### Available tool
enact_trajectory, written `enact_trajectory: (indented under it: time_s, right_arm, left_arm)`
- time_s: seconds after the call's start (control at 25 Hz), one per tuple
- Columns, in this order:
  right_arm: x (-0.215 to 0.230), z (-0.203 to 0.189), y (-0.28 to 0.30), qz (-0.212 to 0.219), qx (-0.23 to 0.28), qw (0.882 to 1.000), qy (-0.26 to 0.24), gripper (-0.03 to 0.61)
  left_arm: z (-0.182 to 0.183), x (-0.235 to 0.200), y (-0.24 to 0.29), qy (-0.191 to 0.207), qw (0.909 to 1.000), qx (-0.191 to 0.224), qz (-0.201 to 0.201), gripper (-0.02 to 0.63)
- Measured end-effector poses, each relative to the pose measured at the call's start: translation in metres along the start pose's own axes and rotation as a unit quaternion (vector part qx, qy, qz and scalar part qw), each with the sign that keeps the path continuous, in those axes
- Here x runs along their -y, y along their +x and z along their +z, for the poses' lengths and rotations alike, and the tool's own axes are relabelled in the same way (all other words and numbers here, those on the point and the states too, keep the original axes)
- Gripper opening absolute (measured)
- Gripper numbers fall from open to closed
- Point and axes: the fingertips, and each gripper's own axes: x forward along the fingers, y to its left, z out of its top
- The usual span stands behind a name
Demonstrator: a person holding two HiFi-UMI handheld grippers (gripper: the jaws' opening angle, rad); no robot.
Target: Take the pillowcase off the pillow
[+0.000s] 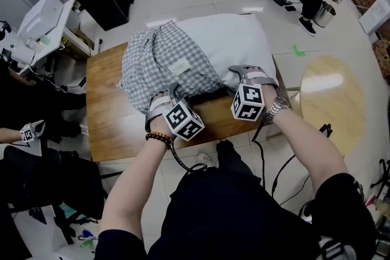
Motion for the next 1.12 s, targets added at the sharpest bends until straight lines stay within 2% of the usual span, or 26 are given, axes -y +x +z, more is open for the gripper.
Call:
enact_trajectory:
  time_s: [0.12,0.2,0.24,0.36,0.48,0.8,1.12]
  right_arm:
    - [-0.004,-0.01,0.016,-0.008,-0.026,0.999,-0.023,0.301]
    - [-0.002,-0.017,0.025,-0.019,-0.047,0.998,-0.047,0.296]
    - [0.001,-0.02,0.027,-0.029,-0.055,0.996,-0.059,0.27]
    - [0.011,-0.021,0.025,-0.058,-0.058,0.994,-0.075,0.115]
    - [0.021,-0.022,0.017,-0.078,-0.055,0.993,-0.069,0.027]
    - [0.04,-0.032,-0.002,-0.092,-0.057,0.993,-0.052,0.012]
    - [0.048,-0.033,-0.026,-0.104,-0.056,0.992,-0.047,0.011]
  left_arm:
    - [-0.007,0.008,0.016,0.022,0.9996,-0.017,0.001,0.244]
    - [-0.01,0.002,0.02,0.04,0.9987,-0.025,0.018,0.216]
    - [-0.011,-0.001,0.02,0.045,0.9983,-0.027,0.024,0.175]
    - [-0.017,-0.006,0.016,0.036,0.9988,-0.024,0.023,0.071]
    - [-0.024,-0.008,0.008,0.017,0.9996,-0.019,0.014,0.021]
    - [-0.059,-0.025,-0.012,-0.029,0.9989,-0.037,0.004,0.009]
    - [-0.093,-0.042,-0.035,-0.064,0.9966,-0.049,0.014,0.009]
